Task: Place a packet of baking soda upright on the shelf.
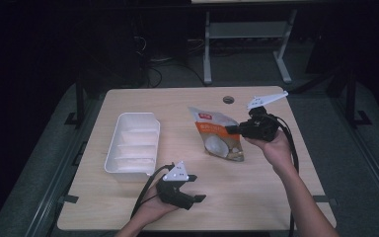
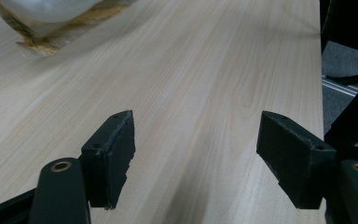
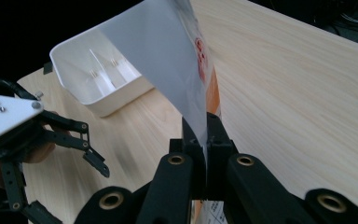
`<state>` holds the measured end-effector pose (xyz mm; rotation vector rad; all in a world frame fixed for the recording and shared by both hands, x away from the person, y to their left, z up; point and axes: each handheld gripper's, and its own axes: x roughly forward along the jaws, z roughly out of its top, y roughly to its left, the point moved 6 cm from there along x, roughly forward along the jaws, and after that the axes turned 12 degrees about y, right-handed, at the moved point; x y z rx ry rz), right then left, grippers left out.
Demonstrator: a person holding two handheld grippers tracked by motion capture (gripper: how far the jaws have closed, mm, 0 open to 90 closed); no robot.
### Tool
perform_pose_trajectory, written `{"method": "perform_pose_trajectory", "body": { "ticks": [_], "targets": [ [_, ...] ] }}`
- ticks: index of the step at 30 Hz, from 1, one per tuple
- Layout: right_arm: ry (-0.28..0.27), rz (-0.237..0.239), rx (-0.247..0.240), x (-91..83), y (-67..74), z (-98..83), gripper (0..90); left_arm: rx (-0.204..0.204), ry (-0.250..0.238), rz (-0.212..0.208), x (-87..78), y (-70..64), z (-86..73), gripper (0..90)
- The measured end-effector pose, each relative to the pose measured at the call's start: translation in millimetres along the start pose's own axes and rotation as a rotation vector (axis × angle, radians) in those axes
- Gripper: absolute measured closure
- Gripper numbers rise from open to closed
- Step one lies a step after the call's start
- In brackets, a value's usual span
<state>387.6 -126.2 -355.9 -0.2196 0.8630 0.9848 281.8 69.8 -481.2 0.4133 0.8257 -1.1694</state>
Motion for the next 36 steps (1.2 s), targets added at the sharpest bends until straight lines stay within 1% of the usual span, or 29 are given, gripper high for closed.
{"method": "perform_pose_trajectory", "body": {
  "ticks": [5,7,13,14,15,18,20,22,25,28,29,36],
  "targets": [
    [-0.009,0.015,-0.010,2.8,3.2,12.3,89.7,-0.004,-0.002,0.002,-0.7,1.2,-0.8,25.9],
    [-0.004,0.017,-0.015,4.6,4.6,16.4,89.7,-0.004,-0.005,0.000,-0.9,1.0,-0.8,25.6],
    [0.005,0.030,-0.036,14.7,12.2,32.7,89.6,0.012,0.012,-0.002,0.9,1.4,-3.2,25.2],
    [0.005,0.030,-0.036,14.7,12.2,32.7,89.6,0.014,0.014,-0.002,1.5,1.5,-3.6,25.2],
    [0.004,0.034,-0.045,17.6,14.1,37.6,89.6,0.018,0.016,-0.002,1.6,1.5,-3.9,25.3],
    [0.003,0.041,-0.050,20.1,16.5,42.7,89.6,0.026,0.020,-0.012,1.8,0.3,-4.2,25.3],
    [-0.004,0.049,-0.067,24.2,20.8,51.3,89.7,0.036,0.026,-0.011,2.8,-0.3,-5.0,25.2],
    [-0.003,0.053,-0.068,25.0,22.2,53.2,89.6,0.038,0.029,-0.017,3.7,-0.8,-5.4,25.3],
    [-0.004,0.062,-0.084,28.7,27.3,61.9,89.7,0.041,0.031,-0.019,3.7,-0.8,-6.0,25.3],
    [-0.013,0.081,-0.100,32.7,33.4,71.6,89.7,0.041,0.029,-0.019,2.6,-0.5,-6.1,25.3],
    [-0.013,0.081,-0.100,32.7,33.4,71.6,89.7,0.042,0.029,-0.019,2.2,-0.5,-6.3,25.3],
    [-0.029,0.107,-0.130,41.2,45.2,90.8,89.6,0.051,0.033,-0.022,1.0,-3.4,-7.0,25.3]
  ]
}}
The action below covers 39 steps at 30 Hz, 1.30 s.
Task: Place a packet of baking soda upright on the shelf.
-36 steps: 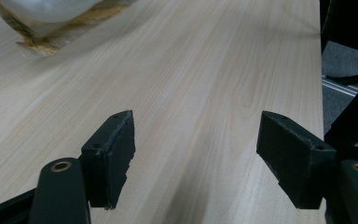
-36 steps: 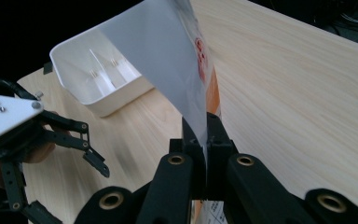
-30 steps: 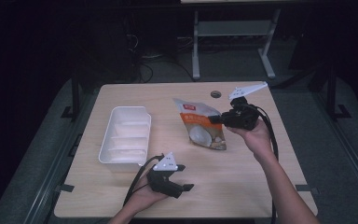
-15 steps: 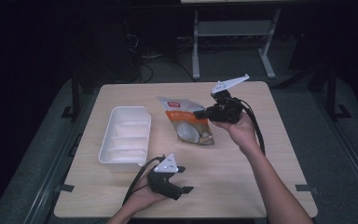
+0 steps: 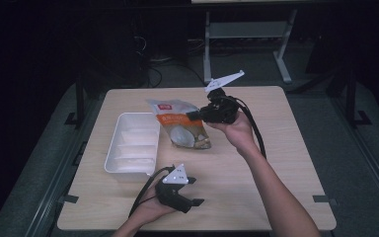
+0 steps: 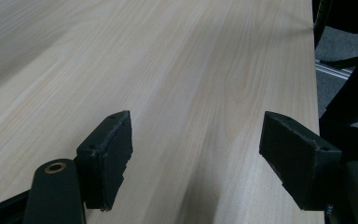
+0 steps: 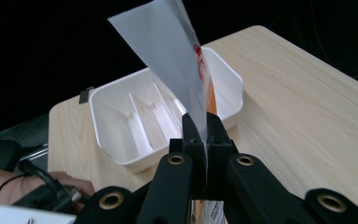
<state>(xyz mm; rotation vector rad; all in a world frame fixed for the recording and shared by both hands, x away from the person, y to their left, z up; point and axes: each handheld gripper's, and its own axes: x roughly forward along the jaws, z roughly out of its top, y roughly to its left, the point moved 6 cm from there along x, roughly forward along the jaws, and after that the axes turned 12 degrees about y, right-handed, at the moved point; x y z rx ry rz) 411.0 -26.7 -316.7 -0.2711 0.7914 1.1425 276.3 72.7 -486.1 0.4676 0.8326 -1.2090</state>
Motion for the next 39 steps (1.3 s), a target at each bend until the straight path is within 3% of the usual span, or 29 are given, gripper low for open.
{"method": "perform_pose_trajectory", "body": {
  "ticks": [13,18,23,39],
  "targets": [
    [-0.009,0.054,-0.040,25.6,14.1,37.6,89.6,0.025,0.024,-0.004,4.4,-5.3,-1.7,25.3],
    [0.003,0.070,-0.061,38.3,20.9,51.5,89.6,0.016,0.025,-0.001,3.8,-3.0,-3.0,25.3],
    [0.023,0.085,-0.094,53.8,28.0,61.5,89.6,0.013,0.026,0.001,3.1,-1.5,-3.9,25.3],
    [0.033,0.151,-0.131,100.7,44.9,84.1,89.6,-0.006,0.023,0.003,1.2,5.3,-7.5,25.3]
  ]
}}
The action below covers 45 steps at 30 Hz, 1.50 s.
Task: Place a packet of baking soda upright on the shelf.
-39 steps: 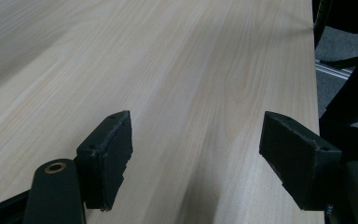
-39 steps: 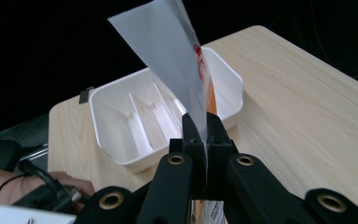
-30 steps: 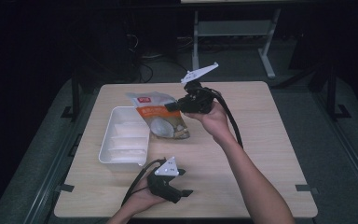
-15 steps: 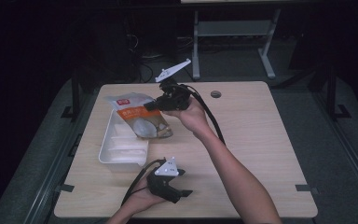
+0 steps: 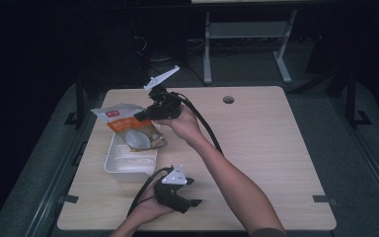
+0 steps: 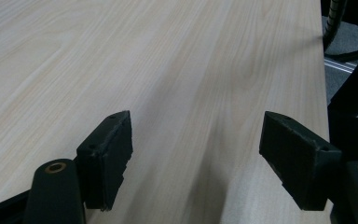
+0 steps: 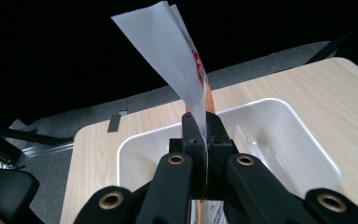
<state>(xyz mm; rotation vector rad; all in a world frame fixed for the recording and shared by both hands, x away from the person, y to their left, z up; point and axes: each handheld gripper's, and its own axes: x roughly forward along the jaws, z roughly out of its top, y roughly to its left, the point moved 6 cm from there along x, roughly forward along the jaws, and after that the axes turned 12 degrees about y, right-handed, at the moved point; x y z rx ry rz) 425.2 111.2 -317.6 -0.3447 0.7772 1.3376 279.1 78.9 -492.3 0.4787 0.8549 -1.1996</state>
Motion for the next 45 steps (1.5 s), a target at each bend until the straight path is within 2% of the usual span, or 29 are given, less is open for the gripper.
{"method": "perform_pose_trajectory", "body": {
  "ticks": [6,15,29,37,45],
  "targets": [
    [0.013,0.020,-0.009,18.2,0.8,4.4,89.5,0.000,-0.001,0.004,-0.7,2.0,-0.6,25.3],
    [-0.001,0.058,0.013,39.1,-3.7,4.0,89.6,-0.007,-0.005,0.003,-1.9,3.4,-1.2,25.3],
    [-0.011,0.091,0.066,64.8,-15.6,-12.8,89.3,0.001,-0.002,0.004,-1.4,3.5,-1.3,25.3],
    [0.007,0.070,0.071,63.8,-20.9,-20.9,84.2,0.001,0.000,0.005,-0.7,2.8,-1.2,25.2],
    [0.087,0.035,0.052,66.1,-23.2,-35.5,80.7,0.005,0.005,0.002,0.5,2.0,-1.2,25.3]
  ]
}}
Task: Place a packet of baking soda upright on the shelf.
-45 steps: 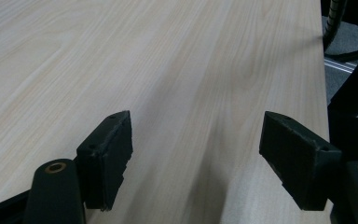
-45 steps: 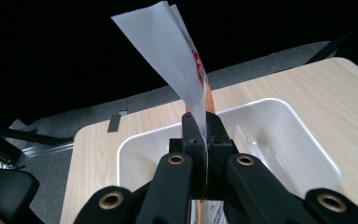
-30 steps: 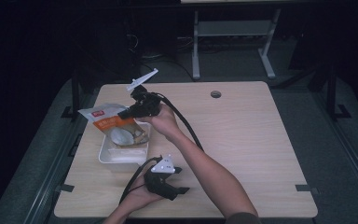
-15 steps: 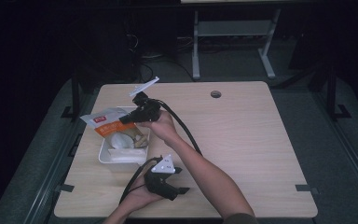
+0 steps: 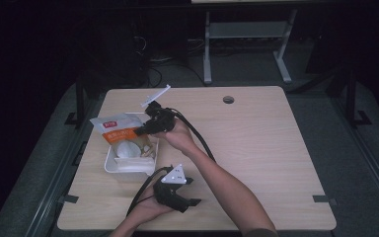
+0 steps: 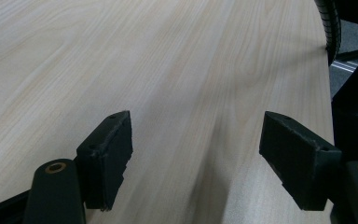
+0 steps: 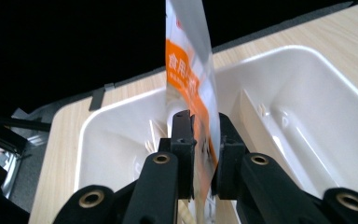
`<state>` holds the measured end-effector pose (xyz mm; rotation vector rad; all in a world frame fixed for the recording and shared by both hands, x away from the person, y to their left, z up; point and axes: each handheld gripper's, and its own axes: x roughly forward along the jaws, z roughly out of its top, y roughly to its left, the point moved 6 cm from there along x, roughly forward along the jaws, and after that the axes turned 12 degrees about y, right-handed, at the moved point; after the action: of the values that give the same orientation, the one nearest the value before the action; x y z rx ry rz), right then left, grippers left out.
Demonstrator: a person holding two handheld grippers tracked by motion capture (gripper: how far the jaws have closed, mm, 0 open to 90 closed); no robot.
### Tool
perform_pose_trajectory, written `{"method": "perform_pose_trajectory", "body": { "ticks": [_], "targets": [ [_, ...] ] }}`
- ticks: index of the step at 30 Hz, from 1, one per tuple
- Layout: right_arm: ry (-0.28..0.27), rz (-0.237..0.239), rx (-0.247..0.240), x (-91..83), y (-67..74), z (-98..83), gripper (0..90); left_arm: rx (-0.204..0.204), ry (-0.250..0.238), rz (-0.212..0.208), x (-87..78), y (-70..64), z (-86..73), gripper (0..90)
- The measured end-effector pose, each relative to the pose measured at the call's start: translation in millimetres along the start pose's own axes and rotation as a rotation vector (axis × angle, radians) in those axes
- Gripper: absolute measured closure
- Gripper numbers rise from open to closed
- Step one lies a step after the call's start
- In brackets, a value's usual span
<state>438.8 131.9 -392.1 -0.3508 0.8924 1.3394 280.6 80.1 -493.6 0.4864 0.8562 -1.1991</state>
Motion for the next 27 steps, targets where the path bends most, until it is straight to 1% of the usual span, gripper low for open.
{"method": "perform_pose_trajectory", "body": {
  "ticks": [3,5,7,13,21,27],
  "targets": [
    [0.029,-0.007,-0.007,3.0,-0.7,-4.9,83.3,0.000,0.000,0.000,0.0,0.1,0.0,25.3],
    [0.041,-0.013,-0.010,4.5,-1.2,-7.5,86.0,0.000,0.000,-0.001,0.0,0.2,-0.1,25.3],
    [0.044,-0.007,-0.012,5.8,-1.9,-9.6,88.3,0.002,0.000,0.001,-0.1,0.4,0.0,25.3],
    [0.057,-0.013,-0.002,7.0,-5.9,-15.8,89.2,0.000,0.000,0.000,0.0,0.1,0.1,25.3],
    [0.060,0.000,0.017,8.7,-10.3,-23.0,89.5,0.004,0.003,0.001,0.6,0.0,0.1,25.3],
    [0.067,-0.002,0.029,9.3,-12.5,-26.2,89.5,0.006,0.005,0.002,1.2,-0.5,0.2,25.3]
  ]
}}
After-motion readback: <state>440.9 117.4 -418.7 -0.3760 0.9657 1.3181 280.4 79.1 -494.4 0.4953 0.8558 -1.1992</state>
